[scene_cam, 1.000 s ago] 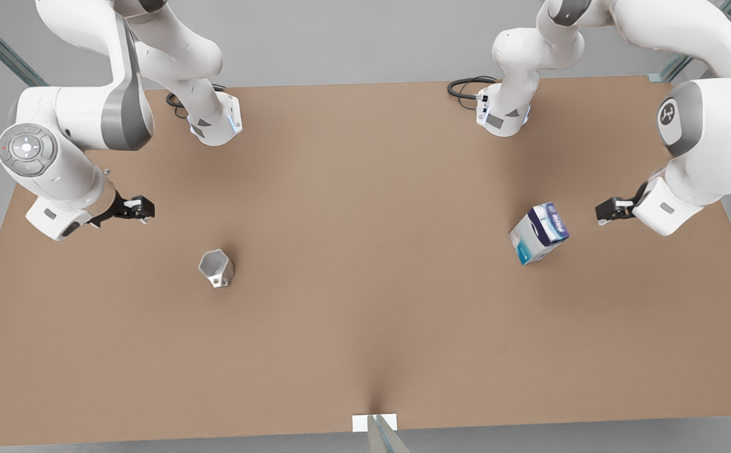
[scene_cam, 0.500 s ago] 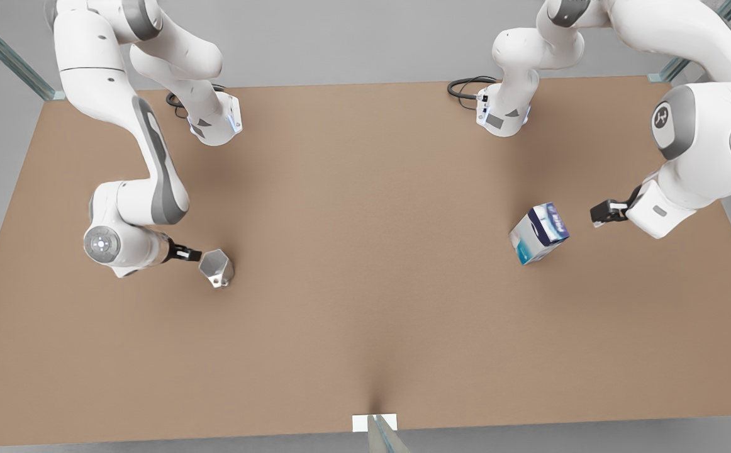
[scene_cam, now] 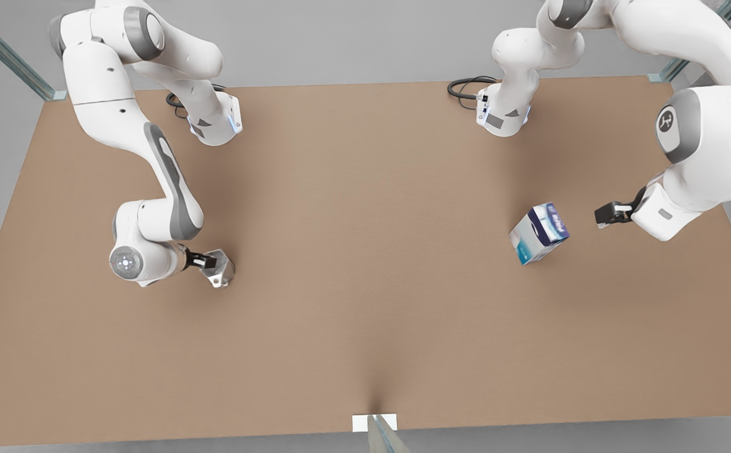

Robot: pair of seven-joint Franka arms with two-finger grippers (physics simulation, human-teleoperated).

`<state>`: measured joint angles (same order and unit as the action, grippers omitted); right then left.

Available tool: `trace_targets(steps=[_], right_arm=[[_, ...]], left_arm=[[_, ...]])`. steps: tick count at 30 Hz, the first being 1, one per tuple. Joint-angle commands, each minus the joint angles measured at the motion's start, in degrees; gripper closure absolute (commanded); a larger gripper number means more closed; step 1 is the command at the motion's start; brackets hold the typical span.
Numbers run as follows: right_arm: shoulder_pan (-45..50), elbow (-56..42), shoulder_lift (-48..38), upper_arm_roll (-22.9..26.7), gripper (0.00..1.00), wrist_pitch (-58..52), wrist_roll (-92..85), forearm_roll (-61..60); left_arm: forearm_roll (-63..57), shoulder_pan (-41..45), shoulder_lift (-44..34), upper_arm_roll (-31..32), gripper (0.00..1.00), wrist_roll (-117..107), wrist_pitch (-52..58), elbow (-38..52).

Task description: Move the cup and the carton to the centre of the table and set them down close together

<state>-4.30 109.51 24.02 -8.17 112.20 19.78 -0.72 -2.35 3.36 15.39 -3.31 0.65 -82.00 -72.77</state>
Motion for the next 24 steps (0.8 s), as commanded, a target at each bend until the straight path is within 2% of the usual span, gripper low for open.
trace_targets(steps=[1,13,14,15,16,18,24], right_arm=[[0.0,0.0,0.1,0.0,0.00,0.0,0.0,-0.1],[0.1,-0.6,5.1,-0.2,0.00,2.1,-0.7,-2.1],[0.0,-0.5,5.0,-0.2,0.03,2.0,-0.9,-2.1],[0.0,-0.7,4.9,-0.3,0.42,1.9,-1.1,-2.6],[0.0,-0.7,4.9,-0.3,0.61,1.9,-1.1,-2.9],[-0.1,-0.7,4.9,-0.3,0.72,1.9,-1.1,-2.9],[-0.8,-1.9,6.5,-0.2,0.76,2.0,-2.0,-3.0]], left_arm=[[0.0,0.0,0.0,0.0,0.00,0.0,0.0,0.0],[-0.3,0.0,0.3,0.0,0.00,0.1,-0.2,-0.1],[-0.3,0.0,0.3,0.0,0.00,0.1,-0.2,-0.1],[-0.2,0.0,0.3,0.0,0.00,0.1,-0.1,-0.1],[-0.1,0.0,0.3,0.0,0.00,0.0,-0.1,-0.1],[0.0,0.1,0.3,0.0,0.00,0.0,-0.1,-0.1],[-0.2,0.0,0.3,0.0,0.00,0.0,-0.3,-0.1]])
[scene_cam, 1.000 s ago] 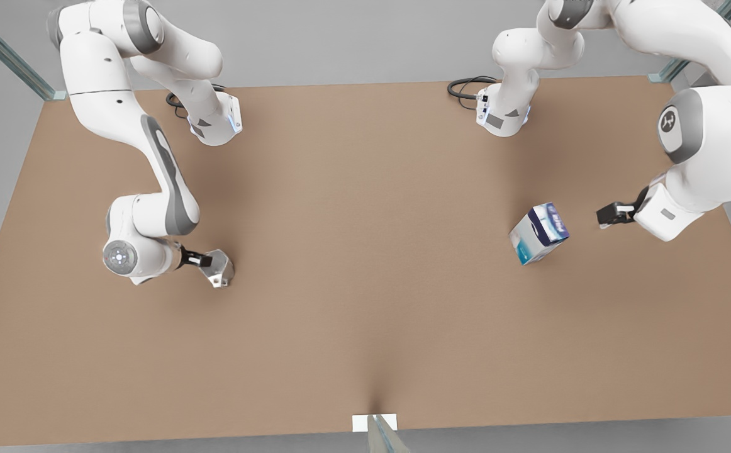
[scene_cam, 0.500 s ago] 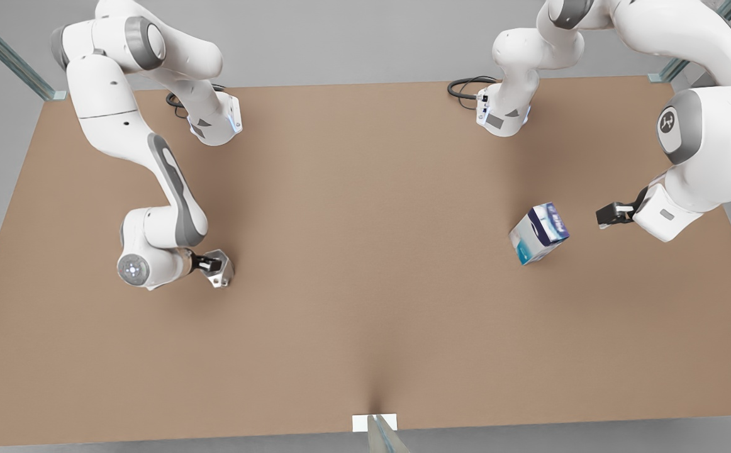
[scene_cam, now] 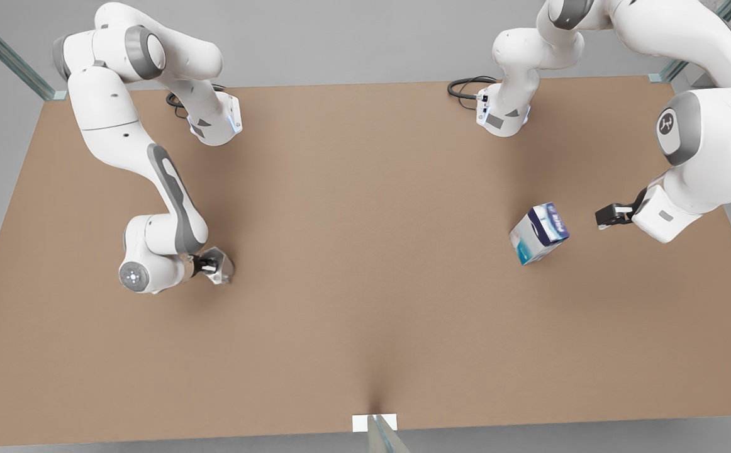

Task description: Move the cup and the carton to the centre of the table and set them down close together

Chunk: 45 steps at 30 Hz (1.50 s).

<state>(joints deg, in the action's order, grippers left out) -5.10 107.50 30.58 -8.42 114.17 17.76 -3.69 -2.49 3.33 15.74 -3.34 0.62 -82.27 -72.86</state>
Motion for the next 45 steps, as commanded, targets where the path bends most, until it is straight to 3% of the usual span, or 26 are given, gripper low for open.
trace_targets(steps=[1,15,18,21,22,24,26,28,31,33,34,37,38,40,42,45], right_arm=[[0.1,0.0,0.1,0.0,0.76,0.0,0.0,0.0],[0.0,-2.1,0.1,-1.6,0.79,-0.6,-0.1,-0.4],[0.9,-8.4,0.4,-5.9,0.79,-1.1,-0.1,-0.9],[12.7,-24.0,7.6,-5.8,0.79,-0.6,0.3,-5.5],[18.2,-30.9,11.4,-2.7,0.79,-0.6,0.3,-6.6],[32.2,-39.4,17.1,11.1,0.79,-0.6,0.1,-17.7],[40.2,-45.9,22.9,21.1,0.79,-0.5,0.8,-27.2],[43.2,-49.8,27.3,26.4,0.79,-0.2,1.0,-33.8],[44.0,-53.7,30.9,28.5,0.78,1.2,1.1,-35.1],[44.1,-54.8,31.8,29.2,0.51,2.5,0.9,-35.1],[44.3,-54.8,32.2,30.0,0.48,2.5,0.7,-35.1],[44.4,-54.8,32.3,30.1,0.07,2.5,0.7,-35.1],[44.4,-54.8,32.3,30.2,0.00,2.4,0.7,-35.1],[44.4,-54.8,32.4,30.1,0.00,2.4,0.6,-35.1],[44.5,-54.8,32.3,30.1,0.00,2.4,0.6,-35.2],[44.5,-54.8,32.3,30.0,0.00,2.4,0.7,-35.2]], left_arm=[[-0.1,0.1,0.0,0.0,0.00,0.0,0.1,0.0],[0.3,0.6,-0.4,0.3,0.00,0.0,0.2,0.1],[0.3,0.8,0.0,0.4,0.00,-1.8,0.0,0.1],[0.1,0.5,-0.3,0.4,0.00,-1.8,-0.2,0.9],[0.1,0.6,-0.1,0.4,0.00,-1.9,-0.2,0.8],[0.2,0.7,0.0,0.4,0.00,-1.9,-0.4,0.9],[0.2,0.9,0.0,0.5,0.00,-2.0,-0.3,1.2],[-0.1,0.9,1.2,0.4,0.00,-2.1,-0.4,1.1],[1.3,2.1,1.2,0.8,0.00,-18.9,0.3,1.1],[1.1,1.5,1.0,0.7,0.00,-19.0,1.7,0.6],[0.9,1.3,0.8,0.7,0.00,-19.1,3.0,0.5],[-0.1,1.9,-0.7,1.5,0.00,-16.8,2.1,-2.0],[-0.2,3.0,-0.6,3.0,0.00,-17.2,0.7,-3.1],[-0.2,5.4,-0.5,3.1,0.00,-18.0,1.0,-5.3],[-1.0,6.3,-7.2,3.6,0.00,-18.0,-7.2,-18.5],[-3.1,6.0,-7.7,4.0,0.00,-17.4,-8.8,-20.2]])
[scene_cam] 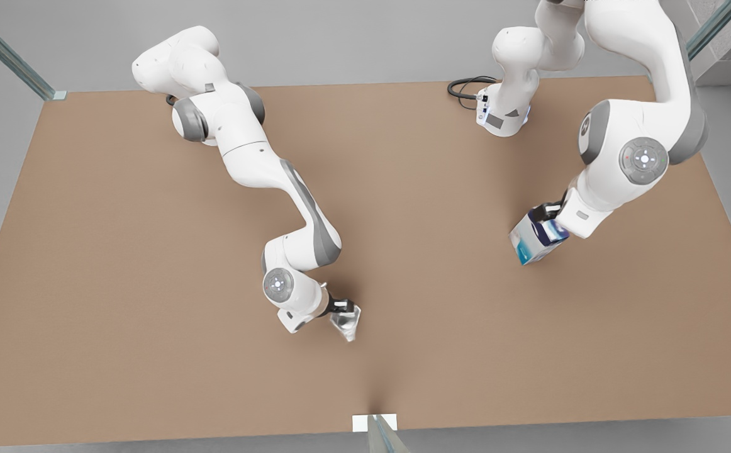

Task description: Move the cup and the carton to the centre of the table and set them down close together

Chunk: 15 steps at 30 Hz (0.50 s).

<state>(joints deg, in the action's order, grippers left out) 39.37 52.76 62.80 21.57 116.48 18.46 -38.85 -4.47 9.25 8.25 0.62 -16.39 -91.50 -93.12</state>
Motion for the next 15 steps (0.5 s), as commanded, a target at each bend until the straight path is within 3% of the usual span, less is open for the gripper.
trace_targets(steps=[1,3,5,7,9,10,11,12,15], right_arm=[[0.0,0.1,-0.1,0.0,0.00,0.0,0.0,0.1],[-0.1,1.0,-5.8,-0.1,0.00,-1.1,0.1,0.8],[-0.9,4.3,-14.9,0.0,0.00,-13.3,0.1,4.7],[-5.7,3.9,-25.1,0.4,0.00,-29.8,-8.7,15.9],[-9.0,4.5,-34.0,0.7,0.00,-33.2,-27.3,37.7],[-12.5,7.1,-38.2,0.1,0.00,-35.2,-28.4,38.1],[-21.9,19.7,-46.7,-12.4,0.00,-29.3,-24.6,44.8],[-31.2,24.9,-51.5,-22.4,0.00,-27.8,-22.0,48.3],[-32.2,28.2,-52.3,-22.5,0.00,-26.7,-20.7,48.3]], left_arm=[[-1.5,-0.5,0.1,0.0,0.00,0.3,-0.6,-0.1],[-2.6,-4.7,-1.9,-0.1,0.00,0.8,-3.9,-7.2],[-0.5,-7.1,-4.4,0.0,0.00,-2.0,-6.6,-13.0],[1.1,-6.7,-5.3,0.0,0.00,-5.3,-6.0,-14.3],[3.1,-6.2,-5.1,0.4,0.00,-6.3,-6.0,-14.2],[3.1,-5.7,-4.9,0.7,0.00,-6.3,-6.2,-14.2],[3.1,-5.7,-4.6,0.7,0.00,-5.8,-6.4,-14.2],[3.1,-5.7,-4.6,0.8,0.00,-4.4,-6.4,-14.2],[3.1,-5.8,-4.3,0.7,0.00,-4.4,-6.2,-14.3]])
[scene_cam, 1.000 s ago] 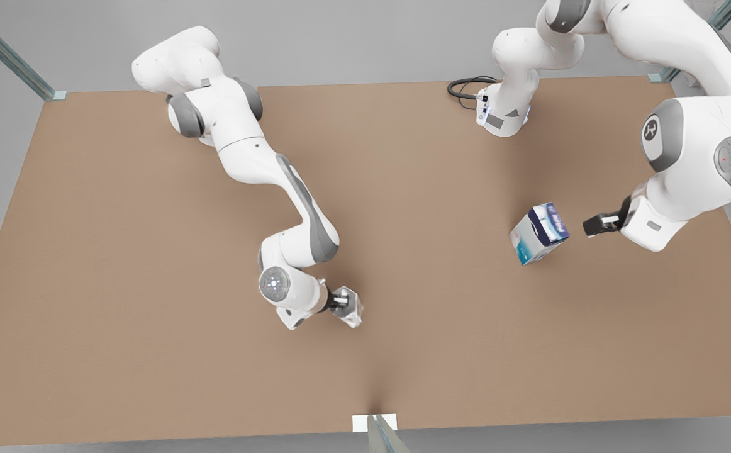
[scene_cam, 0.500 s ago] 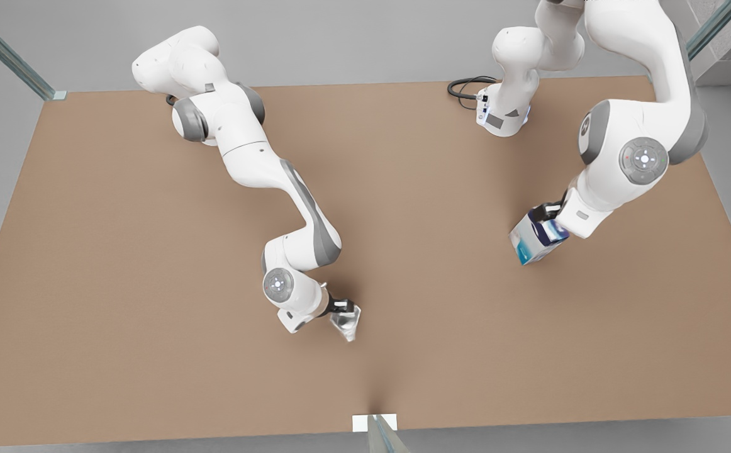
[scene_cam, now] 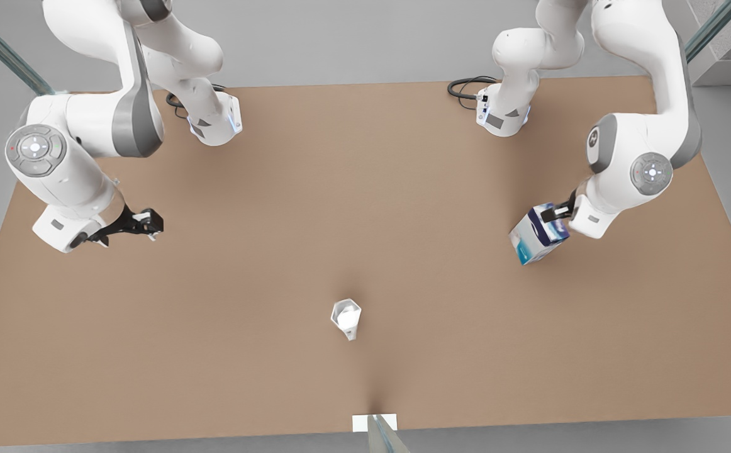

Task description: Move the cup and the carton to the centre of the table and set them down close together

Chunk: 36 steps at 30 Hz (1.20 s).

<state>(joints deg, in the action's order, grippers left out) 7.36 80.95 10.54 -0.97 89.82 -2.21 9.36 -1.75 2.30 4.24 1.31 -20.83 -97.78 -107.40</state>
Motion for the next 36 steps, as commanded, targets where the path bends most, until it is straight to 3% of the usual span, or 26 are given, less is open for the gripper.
trace_targets(steps=[1,10,17,29,36], right_arm=[[0.0,0.0,0.1,0.0,0.00,0.0,0.0,0.0],[0.6,-0.2,2.2,0.0,0.00,-0.6,3.2,0.0],[0.1,-0.4,2.8,0.0,0.00,0.0,3.3,-0.7],[0.6,-0.4,2.8,0.0,0.00,0.1,3.3,-0.7],[0.6,-0.4,2.8,0.0,0.00,0.1,3.3,-0.7]], left_arm=[[0.3,1.1,0.2,0.0,0.00,0.1,-0.1,0.0],[0.3,0.8,4.6,0.1,0.00,0.4,-2.9,1.1],[0.4,-3.9,5.4,1.3,0.01,-0.3,-3.6,0.8],[1.9,-3.2,6.4,2.5,0.01,-1.8,-2.6,1.0],[1.3,-3.4,1.8,2.5,0.01,-1.3,-7.1,-7.4]])
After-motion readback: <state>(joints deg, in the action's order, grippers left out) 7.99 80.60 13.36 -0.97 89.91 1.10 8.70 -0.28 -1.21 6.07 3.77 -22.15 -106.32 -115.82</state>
